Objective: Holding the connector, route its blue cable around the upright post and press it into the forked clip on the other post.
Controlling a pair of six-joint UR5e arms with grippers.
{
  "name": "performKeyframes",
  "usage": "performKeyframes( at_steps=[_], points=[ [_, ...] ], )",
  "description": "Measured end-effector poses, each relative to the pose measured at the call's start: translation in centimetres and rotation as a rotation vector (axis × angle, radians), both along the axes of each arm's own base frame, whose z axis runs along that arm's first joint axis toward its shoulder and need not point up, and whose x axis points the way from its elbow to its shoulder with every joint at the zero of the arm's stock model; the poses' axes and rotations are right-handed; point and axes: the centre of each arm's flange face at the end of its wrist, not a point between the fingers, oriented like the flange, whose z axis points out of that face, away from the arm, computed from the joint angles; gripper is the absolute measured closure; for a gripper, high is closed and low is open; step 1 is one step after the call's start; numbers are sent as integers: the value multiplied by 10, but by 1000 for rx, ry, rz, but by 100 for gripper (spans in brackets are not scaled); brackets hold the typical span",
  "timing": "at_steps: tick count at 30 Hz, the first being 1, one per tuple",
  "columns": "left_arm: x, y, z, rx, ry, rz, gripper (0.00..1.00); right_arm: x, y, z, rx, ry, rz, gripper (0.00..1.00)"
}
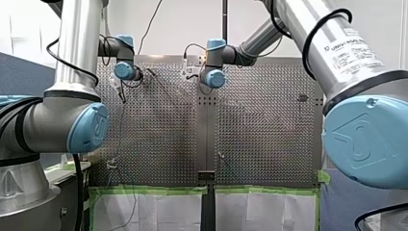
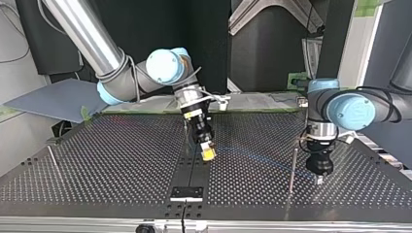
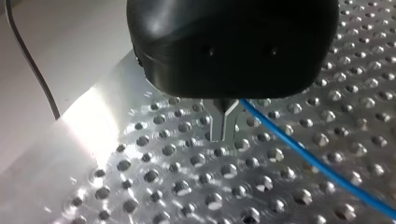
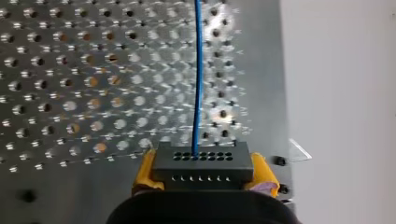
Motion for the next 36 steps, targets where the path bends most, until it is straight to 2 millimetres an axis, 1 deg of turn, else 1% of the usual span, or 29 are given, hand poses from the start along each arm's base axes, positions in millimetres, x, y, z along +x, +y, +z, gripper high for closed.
performKeyframes(
  at_steps=[6, 7, 8, 9, 10, 11, 12, 13, 14, 16, 21, 23, 27, 32, 36],
  points=[
    [4, -1, -14, -1, 29, -3, 100, 4, -4, -17, 15, 12, -6, 100],
    [4, -2, -15, 2, 32, -3, 87, 4, -4, -19, 17, 14, -7, 100],
    [4, -2, -16, 4, 34, -3, 87, 4, -5, -20, 20, 15, -8, 100],
    [4, -3, -16, 8, 36, -2, 70, 4, -5, -21, 22, 16, -10, 100],
    [4, -3, -17, 11, 39, -1, 58, 4, -5, -23, 24, 18, -11, 100],
    [4, -4, -17, 16, 44, 2, 58, 4, -5, -24, 25, 19, -12, 100],
    [3, -4, -18, 19, 49, 6, 39, 5, -5, -24, 27, 20, -12, 100],
    [2, -5, -19, 26, 57, 10, 26, 5, -5, -26, 29, 22, -12, 100],
    [2, -5, -19, 31, 62, 13, 26, 5, -4, -27, 31, 23, -12, 100],
    [0, -6, -21, 41, 75, 20, 0, 6, -4, -29, 35, 26, -11, 100],
    [-5, -8, -30, 51, 108, 32, 0, 8, -1, -35, 47, 42, -8, 100],
    [-7, -9, -34, 54, 116, 36, 0, 9, -1, -41, 57, 55, -8, 100],
    [-8, -11, -36, 56, 118, 35, 0, 10, -1, -61, 87, 86, -9, 100],
    [-7, -14, -36, 38, 106, 10, 0, 14, -2, -93, 131, 126, -6, 100],
    [-6, -15, -36, 27, 99, 1, 0, 16, -2, -106, 146, 141, -5, 100]
  ],
)
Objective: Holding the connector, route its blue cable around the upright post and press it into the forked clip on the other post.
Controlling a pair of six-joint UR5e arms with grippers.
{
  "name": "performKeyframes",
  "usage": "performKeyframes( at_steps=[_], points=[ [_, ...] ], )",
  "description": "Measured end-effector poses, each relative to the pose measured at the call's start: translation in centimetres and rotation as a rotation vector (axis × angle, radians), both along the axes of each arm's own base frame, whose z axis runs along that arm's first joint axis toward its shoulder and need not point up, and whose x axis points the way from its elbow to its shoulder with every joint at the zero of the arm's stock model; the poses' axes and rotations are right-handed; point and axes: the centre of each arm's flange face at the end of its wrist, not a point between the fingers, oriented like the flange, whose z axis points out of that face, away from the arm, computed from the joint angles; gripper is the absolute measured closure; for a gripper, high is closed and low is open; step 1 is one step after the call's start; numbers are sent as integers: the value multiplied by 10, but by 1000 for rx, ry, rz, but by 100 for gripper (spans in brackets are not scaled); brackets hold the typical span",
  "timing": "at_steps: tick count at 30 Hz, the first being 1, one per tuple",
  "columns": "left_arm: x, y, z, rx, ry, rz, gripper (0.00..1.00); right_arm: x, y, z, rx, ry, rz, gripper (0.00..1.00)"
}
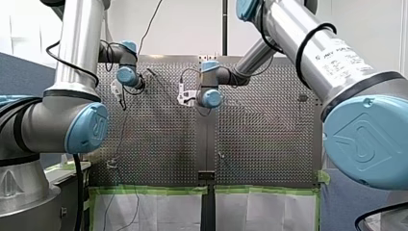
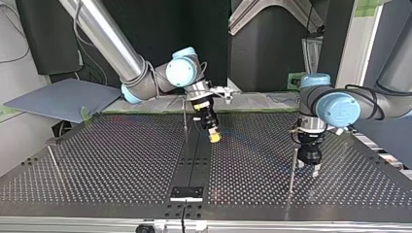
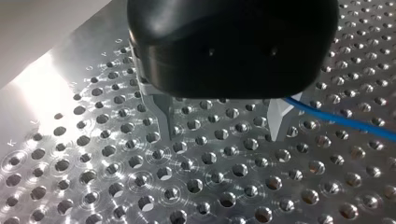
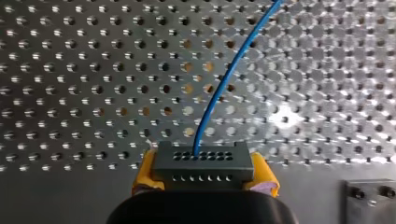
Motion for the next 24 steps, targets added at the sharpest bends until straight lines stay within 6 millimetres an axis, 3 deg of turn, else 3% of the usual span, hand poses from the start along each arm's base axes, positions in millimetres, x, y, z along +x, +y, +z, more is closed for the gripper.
performKeyframes(
  at_steps=[9, 24],
  points=[
    [0, 0, 0, -3, 0, 0, 0, 3, 4, -57, 50, 69, -47, 100],
    [0, 1, -1, -4, 3, 7, 0, -27, 13, -197, 159, 145, -130, 100]
  ],
)
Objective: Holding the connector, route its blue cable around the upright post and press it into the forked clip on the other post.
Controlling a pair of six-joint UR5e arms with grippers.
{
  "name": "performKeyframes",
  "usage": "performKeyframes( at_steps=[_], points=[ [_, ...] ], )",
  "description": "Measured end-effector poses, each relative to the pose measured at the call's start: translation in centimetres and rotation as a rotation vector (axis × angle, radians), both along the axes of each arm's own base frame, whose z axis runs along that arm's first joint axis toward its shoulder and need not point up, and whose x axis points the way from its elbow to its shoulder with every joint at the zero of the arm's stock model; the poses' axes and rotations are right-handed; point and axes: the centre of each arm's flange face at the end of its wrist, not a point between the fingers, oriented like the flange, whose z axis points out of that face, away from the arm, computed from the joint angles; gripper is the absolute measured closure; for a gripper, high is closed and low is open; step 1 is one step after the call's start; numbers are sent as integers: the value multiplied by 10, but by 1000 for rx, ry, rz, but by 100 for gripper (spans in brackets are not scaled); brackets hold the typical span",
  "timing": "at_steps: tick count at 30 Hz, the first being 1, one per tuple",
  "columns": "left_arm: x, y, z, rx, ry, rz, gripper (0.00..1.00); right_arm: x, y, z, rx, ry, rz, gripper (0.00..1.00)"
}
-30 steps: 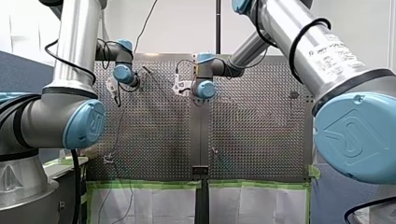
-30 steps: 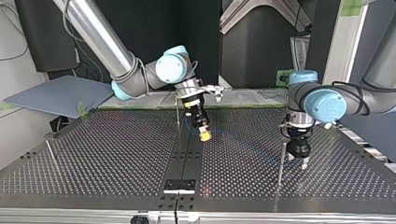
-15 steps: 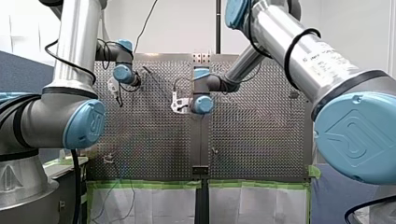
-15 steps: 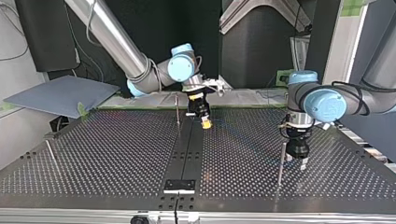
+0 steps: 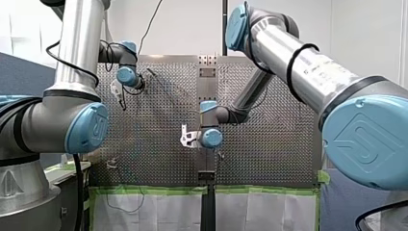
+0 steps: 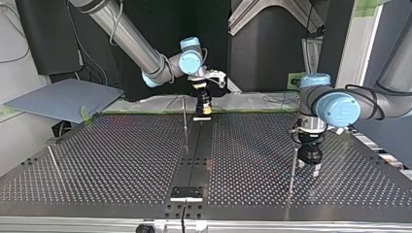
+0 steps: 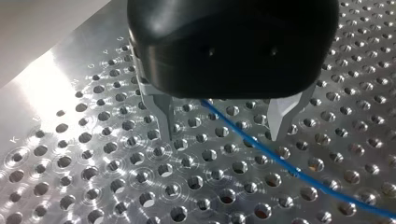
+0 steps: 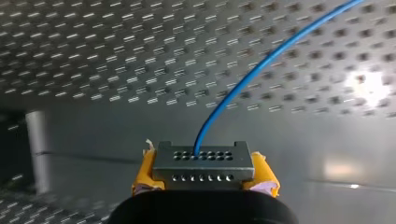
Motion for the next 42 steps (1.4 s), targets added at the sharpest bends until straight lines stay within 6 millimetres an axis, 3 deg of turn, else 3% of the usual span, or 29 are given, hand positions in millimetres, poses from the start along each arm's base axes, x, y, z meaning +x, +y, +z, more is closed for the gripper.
performKeyframes(
  at_steps=[7, 13, 24, 42],
  points=[
    [-1, -1, -1, 0, 8, -1, 0, -23, 17, -68, 33, 66, -54, 100],
    [-1, -2, -1, 1, 9, -3, 0, -41, 31, -113, 53, 106, -98, 100],
    [-1, -2, -1, 1, 10, -3, 0, -62, 33, -168, 64, 131, -167, 100],
    [-1, -2, -1, 1, 11, -3, 0, -113, 23, -258, 89, 164, -266, 100]
  ],
)
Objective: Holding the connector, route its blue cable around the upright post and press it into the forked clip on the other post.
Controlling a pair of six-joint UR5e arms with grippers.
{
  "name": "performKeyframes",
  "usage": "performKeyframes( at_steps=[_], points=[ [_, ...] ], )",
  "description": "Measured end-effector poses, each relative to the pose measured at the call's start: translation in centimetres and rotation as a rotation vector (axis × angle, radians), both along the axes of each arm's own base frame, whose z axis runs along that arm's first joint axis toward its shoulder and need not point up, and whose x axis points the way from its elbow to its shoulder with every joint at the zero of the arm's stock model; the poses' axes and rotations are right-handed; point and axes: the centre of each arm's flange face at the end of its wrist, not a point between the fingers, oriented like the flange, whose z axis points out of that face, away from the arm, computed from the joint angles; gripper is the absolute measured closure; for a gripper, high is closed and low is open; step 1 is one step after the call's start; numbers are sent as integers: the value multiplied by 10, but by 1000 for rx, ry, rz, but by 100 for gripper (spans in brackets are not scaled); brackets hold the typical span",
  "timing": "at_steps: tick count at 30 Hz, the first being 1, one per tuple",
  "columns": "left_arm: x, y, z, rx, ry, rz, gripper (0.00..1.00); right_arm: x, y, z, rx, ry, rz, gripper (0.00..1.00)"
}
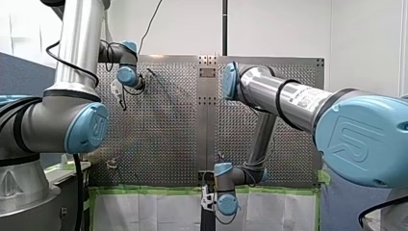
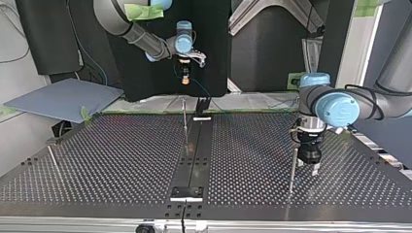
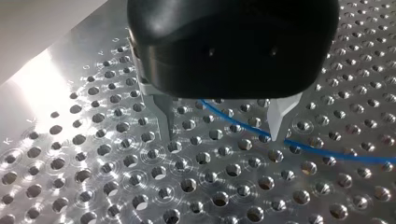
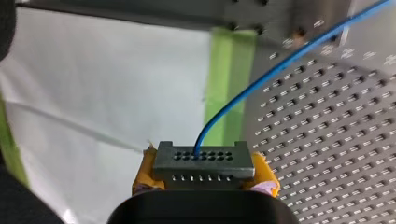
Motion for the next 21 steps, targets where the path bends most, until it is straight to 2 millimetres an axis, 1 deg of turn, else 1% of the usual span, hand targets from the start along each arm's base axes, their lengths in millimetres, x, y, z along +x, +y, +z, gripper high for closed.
performKeyframes(
  at_steps=[3, 7, 14, 17, 21],
  points=[
    [0, 0, 0, 0, 0, 0, 0, -13, 3, -17, 11, 10, -12, 100],
    [0, 0, 0, 0, 2, 1, 0, -35, 12, -43, 33, 28, -30, 100],
    [0, 0, 0, 0, 3, 2, 0, -62, 26, -74, 55, 52, -46, 100],
    [0, 1, 0, 0, 2, 4, 0, -69, 29, -80, 53, 49, -48, 100],
    [0, 1, 0, 0, 2, 7, 0, -72, 27, -72, 34, 30, -48, 100]
  ],
)
